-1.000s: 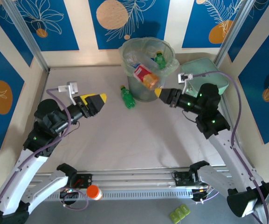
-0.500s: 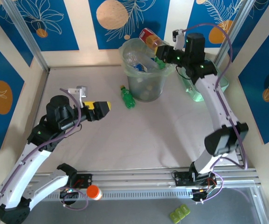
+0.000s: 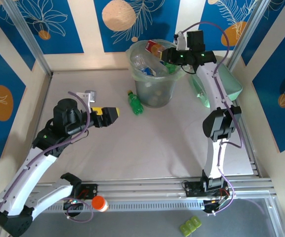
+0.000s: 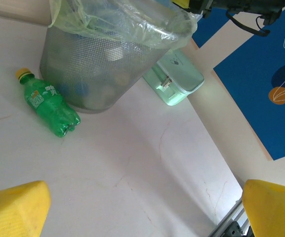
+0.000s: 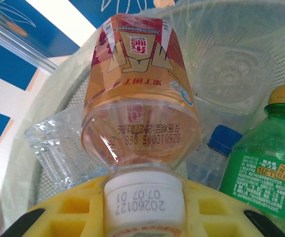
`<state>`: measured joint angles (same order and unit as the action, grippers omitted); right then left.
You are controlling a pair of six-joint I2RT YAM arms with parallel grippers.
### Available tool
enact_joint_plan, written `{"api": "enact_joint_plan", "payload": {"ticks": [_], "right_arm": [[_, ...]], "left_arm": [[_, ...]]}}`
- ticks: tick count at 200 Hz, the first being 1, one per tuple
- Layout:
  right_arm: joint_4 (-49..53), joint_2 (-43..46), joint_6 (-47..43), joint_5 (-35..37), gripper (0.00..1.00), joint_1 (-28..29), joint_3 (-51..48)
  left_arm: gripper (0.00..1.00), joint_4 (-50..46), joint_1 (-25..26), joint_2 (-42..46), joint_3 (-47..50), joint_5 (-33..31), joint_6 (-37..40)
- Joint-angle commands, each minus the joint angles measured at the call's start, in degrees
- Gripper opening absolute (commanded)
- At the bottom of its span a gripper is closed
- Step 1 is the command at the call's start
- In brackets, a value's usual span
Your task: Put the plastic bottles in the bin
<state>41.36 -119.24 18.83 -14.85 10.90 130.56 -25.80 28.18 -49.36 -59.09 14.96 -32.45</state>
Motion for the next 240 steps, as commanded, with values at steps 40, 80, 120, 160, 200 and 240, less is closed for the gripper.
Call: {"api": "enact_joint_plan", "payload": {"ticks": [40,80,120,160,200,240], "right_arm": [[7.15,-3.67,-5.79,1.5,0.44,3.79,3.83],[7.62,-1.93,-6.6,3.47,0.63,3.47,3.92],[8.03,1.29,-6.7,7.43,0.73,2.61,4.75],[10.67,3.82,-6.76,8.49,0.74,1.88,6.3],[9.65,9.93,-5.88,7.53,0.71,1.74,2.11],[6.33,18.02,-1.38,6.77,0.64,1.58,-4.17]], "left_arm": [[0.99,0.84,-0.41,-0.29,-1.82,0.33,1.07],[0.99,0.14,-0.41,-0.47,-1.99,-0.78,1.6],[0.99,-0.28,-0.41,-0.79,-2.07,-2.46,1.86],[0.99,-2.94,-0.41,-1.87,-3.45,-9.24,1.87],[0.99,-6.09,-0.41,-7.76,-7.02,-15.35,-1.59],[0.99,-4.93,-0.47,-17.36,-9.94,-17.47,-10.87]]}}
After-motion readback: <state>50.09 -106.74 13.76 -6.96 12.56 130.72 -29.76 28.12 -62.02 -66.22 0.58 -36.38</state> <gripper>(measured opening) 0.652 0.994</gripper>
